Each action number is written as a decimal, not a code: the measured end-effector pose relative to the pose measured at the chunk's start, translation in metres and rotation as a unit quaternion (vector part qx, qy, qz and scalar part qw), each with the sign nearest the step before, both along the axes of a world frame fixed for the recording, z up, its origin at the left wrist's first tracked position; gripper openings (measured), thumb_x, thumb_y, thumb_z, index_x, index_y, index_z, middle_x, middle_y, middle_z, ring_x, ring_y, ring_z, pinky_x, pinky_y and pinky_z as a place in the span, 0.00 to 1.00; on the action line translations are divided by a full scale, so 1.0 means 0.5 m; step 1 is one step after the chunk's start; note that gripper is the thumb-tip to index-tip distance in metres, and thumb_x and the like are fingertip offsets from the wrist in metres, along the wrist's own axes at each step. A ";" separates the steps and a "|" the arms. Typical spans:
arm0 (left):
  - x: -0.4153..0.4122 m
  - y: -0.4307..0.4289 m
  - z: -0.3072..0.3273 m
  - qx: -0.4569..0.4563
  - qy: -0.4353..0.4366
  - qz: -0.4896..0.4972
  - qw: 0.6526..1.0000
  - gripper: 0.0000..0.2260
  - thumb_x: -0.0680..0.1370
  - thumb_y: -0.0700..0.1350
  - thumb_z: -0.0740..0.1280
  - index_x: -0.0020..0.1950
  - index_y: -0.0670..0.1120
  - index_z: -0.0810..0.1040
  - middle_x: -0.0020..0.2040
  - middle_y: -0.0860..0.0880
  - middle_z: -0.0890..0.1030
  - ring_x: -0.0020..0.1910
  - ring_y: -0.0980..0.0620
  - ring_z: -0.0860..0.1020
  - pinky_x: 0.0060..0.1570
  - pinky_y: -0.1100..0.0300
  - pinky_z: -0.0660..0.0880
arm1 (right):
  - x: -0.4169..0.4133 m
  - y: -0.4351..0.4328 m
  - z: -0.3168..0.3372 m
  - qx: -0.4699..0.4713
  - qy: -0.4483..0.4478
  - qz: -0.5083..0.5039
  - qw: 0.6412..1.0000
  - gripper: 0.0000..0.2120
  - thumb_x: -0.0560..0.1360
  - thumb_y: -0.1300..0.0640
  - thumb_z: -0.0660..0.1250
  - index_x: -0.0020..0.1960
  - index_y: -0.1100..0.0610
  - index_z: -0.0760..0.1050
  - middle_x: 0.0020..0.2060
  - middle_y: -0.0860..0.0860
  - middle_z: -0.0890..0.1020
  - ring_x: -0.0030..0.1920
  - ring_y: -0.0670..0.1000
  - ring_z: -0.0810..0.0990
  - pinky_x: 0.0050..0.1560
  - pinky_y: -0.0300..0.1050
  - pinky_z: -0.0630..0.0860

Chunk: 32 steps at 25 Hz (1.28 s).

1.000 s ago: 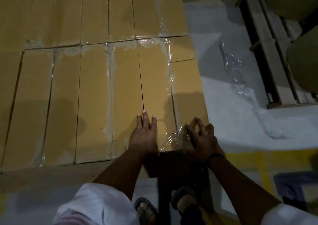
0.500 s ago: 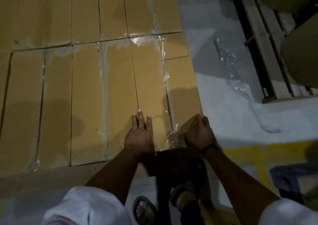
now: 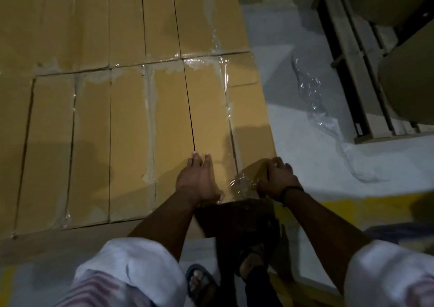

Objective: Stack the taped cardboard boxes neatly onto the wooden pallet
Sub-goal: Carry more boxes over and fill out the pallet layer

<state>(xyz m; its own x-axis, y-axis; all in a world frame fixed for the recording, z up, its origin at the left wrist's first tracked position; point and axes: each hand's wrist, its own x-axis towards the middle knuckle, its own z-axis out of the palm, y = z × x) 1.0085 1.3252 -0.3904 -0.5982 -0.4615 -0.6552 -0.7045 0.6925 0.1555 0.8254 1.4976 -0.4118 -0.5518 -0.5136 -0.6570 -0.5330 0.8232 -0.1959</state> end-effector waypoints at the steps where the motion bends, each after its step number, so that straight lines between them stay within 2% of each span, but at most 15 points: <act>1: 0.007 -0.004 0.024 -0.014 0.017 0.002 1.000 0.59 0.68 0.70 0.74 0.84 0.49 0.41 0.84 0.41 0.40 0.82 0.39 0.43 0.78 0.44 0.57 | 0.015 -0.006 0.028 -0.012 0.013 0.015 1.000 0.37 0.76 0.44 0.66 0.80 0.51 0.55 0.80 0.54 0.52 0.77 0.62 0.56 0.71 0.60 0.67; 3: 0.036 -0.007 0.093 -0.035 0.036 0.006 0.999 0.56 0.69 0.73 0.70 0.84 0.49 0.44 0.84 0.41 0.46 0.83 0.39 0.47 0.78 0.44 0.56 | 0.053 -0.022 0.112 -0.050 0.021 0.041 0.998 0.35 0.78 0.44 0.65 0.80 0.49 0.56 0.81 0.53 0.51 0.78 0.59 0.55 0.72 0.58 0.66; 5: 0.074 0.000 0.190 -0.024 0.043 0.019 0.999 0.52 0.71 0.72 0.68 0.84 0.49 0.49 0.83 0.42 0.56 0.81 0.39 0.54 0.77 0.45 0.61 | 0.091 -0.037 0.220 -0.086 0.020 0.069 0.994 0.33 0.79 0.43 0.64 0.80 0.49 0.58 0.81 0.52 0.52 0.78 0.59 0.55 0.74 0.57 0.65; 7: 0.104 0.009 0.312 -0.021 0.075 0.034 0.996 0.45 0.73 0.68 0.69 0.82 0.48 0.56 0.77 0.43 0.68 0.76 0.40 0.66 0.69 0.48 0.70 | 0.119 -0.044 0.342 -0.119 0.019 0.079 0.990 0.31 0.79 0.44 0.64 0.79 0.50 0.60 0.80 0.53 0.55 0.77 0.58 0.58 0.74 0.56 0.64; 9: 0.126 0.019 0.439 -0.019 0.103 0.054 0.993 0.39 0.75 0.65 0.69 0.80 0.49 0.62 0.71 0.43 0.75 0.70 0.41 0.73 0.61 0.50 0.74 | 0.140 -0.041 0.473 -0.157 0.022 0.057 0.986 0.29 0.79 0.45 0.66 0.77 0.51 0.64 0.78 0.54 0.61 0.75 0.58 0.62 0.73 0.54 0.65; 14: 0.145 0.068 0.640 -0.009 0.184 0.101 0.978 0.30 0.76 0.62 0.68 0.76 0.53 0.71 0.67 0.49 0.80 0.65 0.46 0.78 0.58 0.53 0.77 | 0.175 -0.012 0.687 -0.229 0.033 0.065 0.971 0.24 0.78 0.47 0.67 0.72 0.52 0.71 0.70 0.53 0.73 0.68 0.55 0.72 0.68 0.52 0.71; 18: 0.151 0.107 0.697 0.003 0.224 0.133 0.966 0.25 0.77 0.62 0.68 0.70 0.53 0.76 0.62 0.51 0.83 0.61 0.49 0.80 0.55 0.56 0.77 | 0.177 0.020 0.764 -0.289 0.013 0.056 0.956 0.20 0.77 0.50 0.70 0.68 0.54 0.76 0.63 0.52 0.79 0.63 0.54 0.77 0.66 0.49 0.72; 21: 0.142 0.140 0.712 0.008 0.222 0.187 0.957 0.23 0.76 0.62 0.70 0.68 0.52 0.79 0.60 0.52 0.84 0.58 0.52 0.81 0.54 0.58 0.77 | 0.139 0.049 0.789 -0.293 0.013 0.096 0.951 0.20 0.78 0.51 0.70 0.68 0.55 0.76 0.63 0.53 0.79 0.63 0.54 0.77 0.65 0.47 0.72; 26: 0.040 0.175 0.750 -0.015 0.218 0.233 0.948 0.21 0.77 0.60 0.70 0.67 0.53 0.79 0.61 0.55 0.83 0.58 0.54 0.81 0.53 0.61 0.75 | -0.012 0.061 0.812 -0.282 -0.015 0.086 0.955 0.21 0.79 0.49 0.68 0.70 0.52 0.73 0.67 0.49 0.77 0.66 0.51 0.74 0.67 0.48 0.72; 29: -0.072 0.184 0.786 -0.029 0.220 0.248 0.943 0.20 0.77 0.59 0.70 0.67 0.54 0.80 0.62 0.56 0.83 0.60 0.55 0.80 0.52 0.62 0.74 | -0.134 0.067 0.839 -0.298 -0.022 0.098 0.949 0.22 0.78 0.49 0.69 0.70 0.53 0.74 0.66 0.51 0.77 0.65 0.52 0.76 0.66 0.49 0.73; 32: -0.188 0.180 0.811 -0.040 0.256 0.270 0.927 0.19 0.77 0.60 0.71 0.66 0.54 0.81 0.60 0.56 0.84 0.57 0.55 0.81 0.53 0.60 0.77 | -0.246 0.071 0.880 -0.317 -0.013 0.123 0.940 0.21 0.78 0.51 0.69 0.70 0.54 0.74 0.64 0.53 0.78 0.65 0.54 0.76 0.65 0.49 0.73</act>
<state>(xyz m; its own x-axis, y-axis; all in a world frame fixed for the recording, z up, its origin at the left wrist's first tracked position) 0.9144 1.4155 0.0153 -0.4888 -0.8195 -0.2990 -0.7997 0.2840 0.5289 0.7023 1.5329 0.0283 -0.3524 -0.9169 -0.1871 -0.6806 0.3884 -0.6213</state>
